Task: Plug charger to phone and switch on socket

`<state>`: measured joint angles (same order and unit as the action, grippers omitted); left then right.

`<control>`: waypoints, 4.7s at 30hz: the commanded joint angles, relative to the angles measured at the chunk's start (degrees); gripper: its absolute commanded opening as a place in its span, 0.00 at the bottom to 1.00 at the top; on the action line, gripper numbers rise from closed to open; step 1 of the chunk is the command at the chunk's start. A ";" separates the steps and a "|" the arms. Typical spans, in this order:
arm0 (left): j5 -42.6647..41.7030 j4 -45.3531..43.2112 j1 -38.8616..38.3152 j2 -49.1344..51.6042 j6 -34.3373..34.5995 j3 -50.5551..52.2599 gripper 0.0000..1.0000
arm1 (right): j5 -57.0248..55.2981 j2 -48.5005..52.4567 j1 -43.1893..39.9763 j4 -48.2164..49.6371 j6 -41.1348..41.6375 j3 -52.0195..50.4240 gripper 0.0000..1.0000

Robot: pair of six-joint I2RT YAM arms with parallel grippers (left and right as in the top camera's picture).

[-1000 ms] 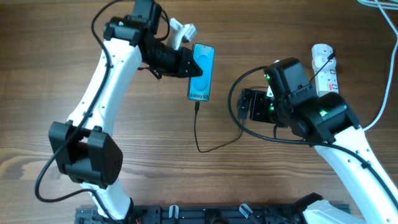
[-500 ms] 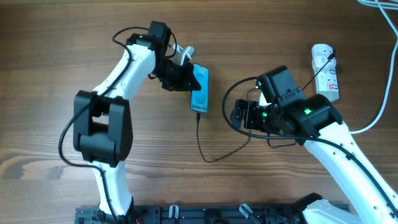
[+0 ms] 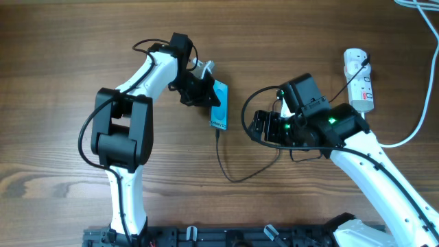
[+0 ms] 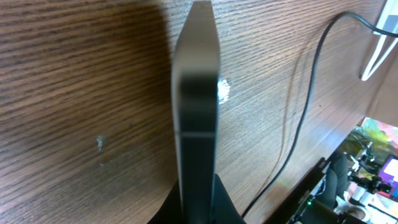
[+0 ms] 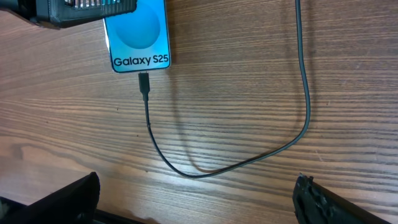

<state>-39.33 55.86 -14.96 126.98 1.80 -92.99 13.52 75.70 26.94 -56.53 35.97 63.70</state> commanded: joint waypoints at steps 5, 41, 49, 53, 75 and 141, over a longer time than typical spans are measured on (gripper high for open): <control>0.02 -0.15 -0.33 1.95 0.22 0.22 0.04 | 0.74 0.61 -0.11 -0.11 0.46 -0.48 1.00; 26.67 6.16 4.24 -12.72 11.19 0.13 1.00 | -3.21 0.76 -1.53 -4.81 -4.74 2.51 1.00; 38.58 6.60 4.17 -36.15 21.35 0.13 1.00 | -23.93 8.00 -22.29 -13.38 -8.98 21.16 1.00; 38.56 6.58 4.17 -39.23 21.35 0.13 1.00 | -26.86 10.80 -32.59 -4.87 -8.94 21.14 1.00; 38.58 6.58 4.17 -39.12 21.35 0.15 1.00 | -26.34 38.64 -48.70 21.40 -19.43 21.14 1.00; 38.58 6.58 4.17 -39.12 21.35 0.15 1.00 | -5.49 46.60 -52.63 20.74 -20.92 21.09 1.00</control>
<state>-1.52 62.59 -10.55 87.70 22.70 -92.95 5.32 120.33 -26.48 -35.24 16.36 84.60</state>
